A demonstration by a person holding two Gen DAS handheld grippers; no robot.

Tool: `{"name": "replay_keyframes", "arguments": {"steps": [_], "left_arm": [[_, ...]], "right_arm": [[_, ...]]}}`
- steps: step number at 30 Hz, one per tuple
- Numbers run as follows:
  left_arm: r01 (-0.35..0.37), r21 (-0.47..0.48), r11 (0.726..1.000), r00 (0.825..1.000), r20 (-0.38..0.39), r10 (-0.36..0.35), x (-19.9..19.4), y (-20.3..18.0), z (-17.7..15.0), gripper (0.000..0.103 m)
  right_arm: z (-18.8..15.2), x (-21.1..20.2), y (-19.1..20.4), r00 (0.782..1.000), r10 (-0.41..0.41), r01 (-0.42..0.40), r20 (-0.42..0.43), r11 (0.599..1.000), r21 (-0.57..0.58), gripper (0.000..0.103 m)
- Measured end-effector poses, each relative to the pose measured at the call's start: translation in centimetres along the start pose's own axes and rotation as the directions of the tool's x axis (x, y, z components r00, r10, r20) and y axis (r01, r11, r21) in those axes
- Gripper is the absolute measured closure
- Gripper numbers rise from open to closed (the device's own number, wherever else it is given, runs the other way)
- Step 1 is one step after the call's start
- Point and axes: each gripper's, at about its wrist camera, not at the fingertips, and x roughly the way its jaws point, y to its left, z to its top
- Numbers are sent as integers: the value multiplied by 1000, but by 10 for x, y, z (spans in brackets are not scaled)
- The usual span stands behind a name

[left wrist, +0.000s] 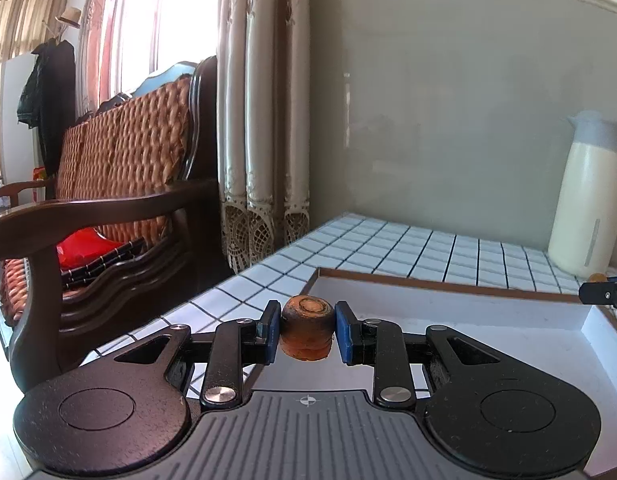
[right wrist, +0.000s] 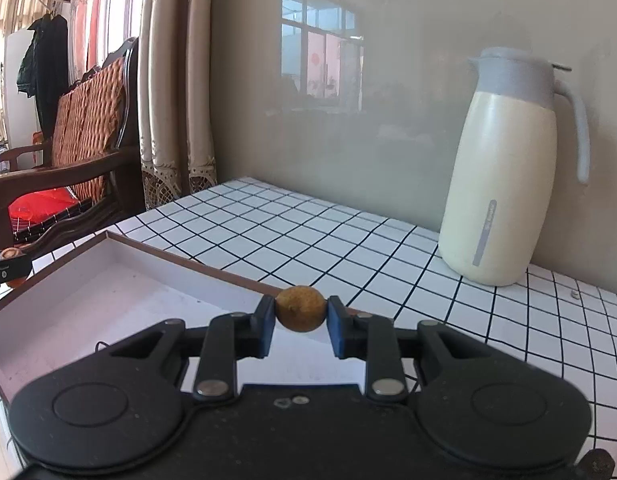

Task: Organize fruits
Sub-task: 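Open both grippers to drop the carrot chunk and brown fruit into the box, then move both open grippers back toward the fruits on the table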

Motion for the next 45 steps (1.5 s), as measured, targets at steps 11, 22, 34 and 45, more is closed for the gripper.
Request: {"name": "replay_keyframes", "arguments": {"steps": [11,22,34,45], "left_arm": [[-50,-4,999,993,103,50,-9,-4,-7,0],[-38,30,999,995,90,35,-12,-9,-9,0],[-10,32,999,991,136,6,-35,-10,-6,0],[75,63,995,966,243,-88,-112,-29,-15,0]], "right_arm": [[-7,4,-8,992,-109,108,71,994,12,6],[-8,-2,-1,994,-91,91,67,996,4,6],[-8,-38,5,987,-68,71,147,997,-14,6],[-45,-141,3,947,-135,133,291,991,26,6]]}}
